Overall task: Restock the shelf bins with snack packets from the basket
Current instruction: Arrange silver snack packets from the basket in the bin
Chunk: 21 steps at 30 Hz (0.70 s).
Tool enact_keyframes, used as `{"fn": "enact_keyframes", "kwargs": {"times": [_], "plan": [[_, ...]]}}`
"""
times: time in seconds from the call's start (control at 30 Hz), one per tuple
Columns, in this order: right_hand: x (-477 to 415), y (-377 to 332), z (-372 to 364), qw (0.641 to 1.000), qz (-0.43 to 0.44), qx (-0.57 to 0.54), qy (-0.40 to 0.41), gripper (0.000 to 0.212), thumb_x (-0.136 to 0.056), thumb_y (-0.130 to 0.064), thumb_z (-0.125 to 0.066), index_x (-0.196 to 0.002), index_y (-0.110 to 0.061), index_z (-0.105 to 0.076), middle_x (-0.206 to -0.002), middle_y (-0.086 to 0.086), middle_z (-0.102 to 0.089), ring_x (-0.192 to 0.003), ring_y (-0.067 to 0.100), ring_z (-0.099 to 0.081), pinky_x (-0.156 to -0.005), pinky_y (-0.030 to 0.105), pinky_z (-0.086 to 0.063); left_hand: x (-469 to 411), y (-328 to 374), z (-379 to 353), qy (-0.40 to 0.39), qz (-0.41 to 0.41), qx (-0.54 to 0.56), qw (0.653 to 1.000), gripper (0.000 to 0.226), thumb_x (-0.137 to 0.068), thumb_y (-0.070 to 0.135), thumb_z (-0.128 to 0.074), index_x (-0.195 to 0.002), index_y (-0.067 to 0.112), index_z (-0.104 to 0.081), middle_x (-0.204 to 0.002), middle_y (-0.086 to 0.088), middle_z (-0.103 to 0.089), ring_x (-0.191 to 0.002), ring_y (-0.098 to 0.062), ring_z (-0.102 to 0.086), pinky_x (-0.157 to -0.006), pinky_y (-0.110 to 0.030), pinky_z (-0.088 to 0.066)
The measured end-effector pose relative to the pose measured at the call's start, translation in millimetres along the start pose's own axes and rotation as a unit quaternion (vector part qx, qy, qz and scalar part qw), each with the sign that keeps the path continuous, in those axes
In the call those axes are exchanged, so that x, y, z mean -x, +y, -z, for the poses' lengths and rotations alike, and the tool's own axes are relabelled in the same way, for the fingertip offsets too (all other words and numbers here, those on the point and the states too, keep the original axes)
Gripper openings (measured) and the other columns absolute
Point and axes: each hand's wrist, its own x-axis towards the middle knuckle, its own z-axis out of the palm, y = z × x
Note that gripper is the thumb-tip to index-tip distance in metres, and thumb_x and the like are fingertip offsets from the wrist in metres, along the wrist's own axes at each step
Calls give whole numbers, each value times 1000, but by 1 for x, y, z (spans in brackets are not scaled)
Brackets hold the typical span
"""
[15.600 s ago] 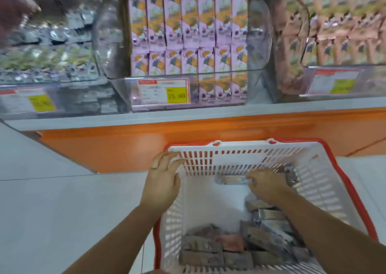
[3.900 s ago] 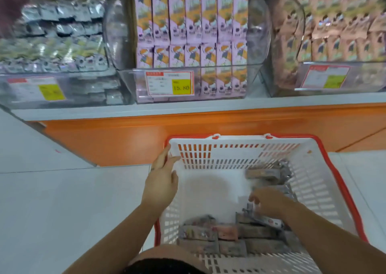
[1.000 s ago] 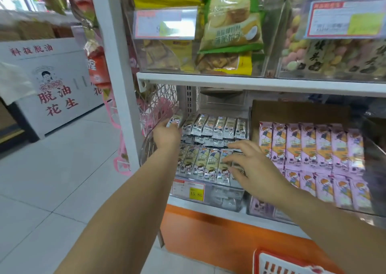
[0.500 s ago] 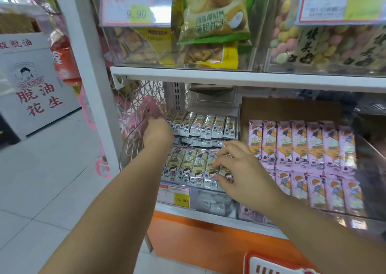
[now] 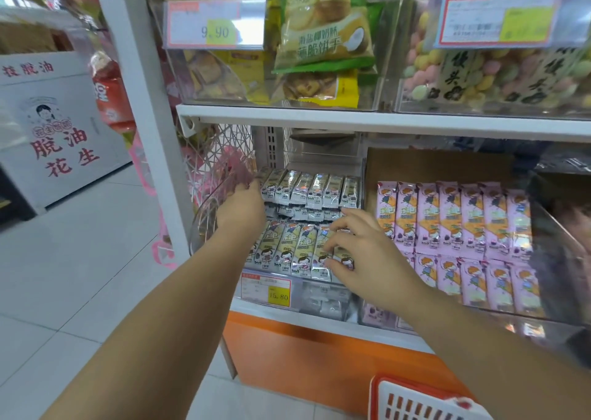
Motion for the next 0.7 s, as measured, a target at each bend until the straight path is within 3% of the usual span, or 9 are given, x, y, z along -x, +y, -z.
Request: {"fn": "enact_keyframes", "kwargs": {"times": [0.1,0.17,0.27,0.37,0.5,0.6,0.7], "plan": [[15,-7,3,999,30,11,29,16,-86,-26,-66,-101,-20,-69,-131,2,-55,-138,23,-32,-116,45,-15,44,4,4,124,-75,91,985,59,-91,-2,-43,-145,18,-34,-147,-7,-37,-121,-28,-48,-85,-42,-48],[38,-17,4,995,68,13,74,16,-87,-25,-60,-97,-18,-70,-123,3,-60,-131,24,-42,-115,43,-24,85,4,-7,221,-168,199,940,43,-95,5,-44,-135,17,-48,-136,-2,-48,-114,-19,-50,-81,-34,-45],[90,-25,4,989,92,-10,111,15,-86,-17,-57,-88,-10,-70,-106,5,-66,-108,24,-57,-96,34,-42,152,5,-42,251,-243,285,892,30,-93,12,-45,-118,18,-60,-114,2,-60,-98,-12,-55,-77,-27,-44],[157,-9,-4,997,49,-15,62,16,-86,-18,-56,-87,-10,-70,-92,3,-67,-87,20,-61,-83,30,-47,206,11,-98,180,-248,288,907,28,-87,20,-42,-109,24,-60,-103,2,-65,-93,-20,-62,-78,-35,-50],[239,31,-6,993,-106,1,-42,19,-86,-26,-51,-88,-19,-69,-82,-3,-68,-75,18,-63,-67,34,-51,246,22,-162,57,-273,258,925,31,-83,21,-42,-105,23,-64,-101,4,-64,-88,-19,-63,-73,-33,-51],[290,65,-4,955,-252,-7,-152,25,-87,-30,-51,-99,-19,-69,-94,-6,-70,-86,15,-66,-77,29,-52,255,36,-194,-23,-297,219,929,36,-85,26,-40,-111,21,-64,-111,2,-60,-92,-23,-63,-78,-36,-54],[334,96,-11,898,-328,6,-293,29,-87,-40,-44,-105,-26,-62,-100,-9,-65,-98,14,-62,-81,24,-44,260,52,-221,-72,-307,173,933,39,-84,29,-43,-118,19,-61,-125,-5,-55,-105,-28,-59,-82,-41,-54]]}}
